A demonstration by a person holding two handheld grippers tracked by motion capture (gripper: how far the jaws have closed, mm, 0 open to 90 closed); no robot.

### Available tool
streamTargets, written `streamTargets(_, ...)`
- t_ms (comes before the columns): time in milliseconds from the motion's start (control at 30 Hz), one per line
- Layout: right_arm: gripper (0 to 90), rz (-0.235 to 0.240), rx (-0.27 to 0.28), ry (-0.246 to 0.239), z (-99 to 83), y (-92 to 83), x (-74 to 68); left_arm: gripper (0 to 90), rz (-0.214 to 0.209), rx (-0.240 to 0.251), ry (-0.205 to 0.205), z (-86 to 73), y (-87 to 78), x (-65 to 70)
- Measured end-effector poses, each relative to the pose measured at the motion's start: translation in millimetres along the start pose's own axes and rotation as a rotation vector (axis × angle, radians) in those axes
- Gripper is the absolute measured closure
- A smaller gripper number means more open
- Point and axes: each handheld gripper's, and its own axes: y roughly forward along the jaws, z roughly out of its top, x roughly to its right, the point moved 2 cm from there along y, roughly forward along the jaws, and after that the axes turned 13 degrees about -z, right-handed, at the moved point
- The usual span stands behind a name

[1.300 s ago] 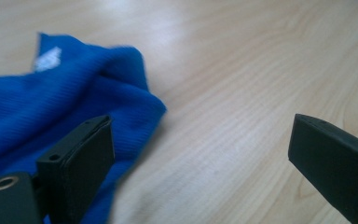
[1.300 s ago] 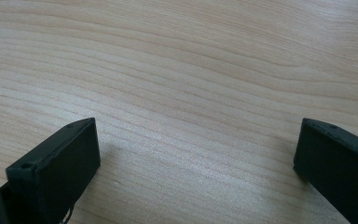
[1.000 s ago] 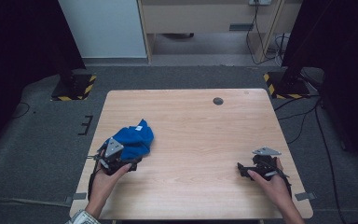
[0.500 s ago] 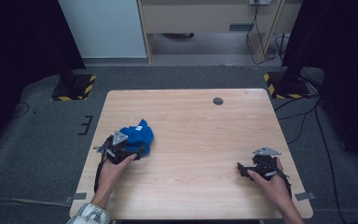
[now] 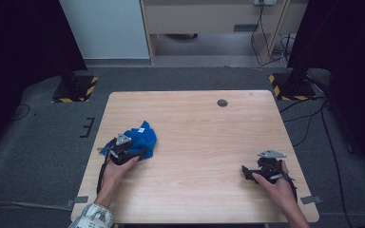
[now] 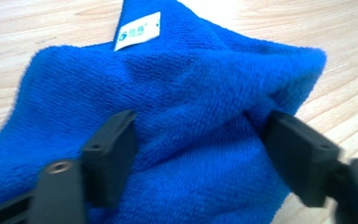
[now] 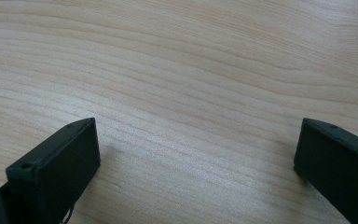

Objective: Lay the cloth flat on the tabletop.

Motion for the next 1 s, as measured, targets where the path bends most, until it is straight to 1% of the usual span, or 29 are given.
streamTargets(67,0.5,0.000,0.000,0.000,0.0,0.0,0.0,37.3,-0.006,0.000,0.003,-0.2,-1.0,-1.4)
streamTargets(133,0.5,0.000,0.000,0.000,0.0,0.0,0.0,44.7,-0.023,-0.002,0.018,0.0,-1.7,-1.3)
streamTargets(200,0.5,0.000,0.000,0.000,-0.1,0.0,0.0,58.8,-0.033,0.001,0.022,0.4,-1.9,0.1)
streamTargets(300,0.5,-0.002,0.000,0.001,0.0,0.0,-0.1,66.3,-0.030,-0.003,0.051,1.9,-2.2,3.3)
streamTargets(333,0.5,-0.001,0.000,0.001,-0.1,0.0,-0.1,67.9,-0.029,0.000,0.052,2.3,-2.7,3.7)
streamTargets(433,0.5,-0.001,0.000,0.000,-0.1,0.0,-0.1,69.8,-0.016,0.012,0.056,3.6,-5.5,4.1)
streamTargets(533,0.5,-0.001,0.000,0.000,-0.1,0.0,-0.1,70.6,-0.002,0.046,0.061,7.3,-11.9,5.6)
streamTargets(700,0.5,-0.002,0.000,0.001,0.0,0.0,-0.1,70.8,0.005,0.099,0.060,12.9,-19.7,8.2)
streamTargets(867,0.5,-0.001,0.000,0.000,-0.1,0.0,-0.1,70.8,0.009,0.131,0.066,16.1,-25.0,10.8)
streamTargets(933,0.5,-0.001,0.000,0.001,-0.1,-0.1,-0.1,70.8,0.019,0.140,0.080,17.5,-27.0,12.0)
streamTargets(1000,0.5,-0.001,0.000,0.001,-0.1,-0.1,-0.1,70.8,0.015,0.152,0.079,18.8,-28.5,13.5)
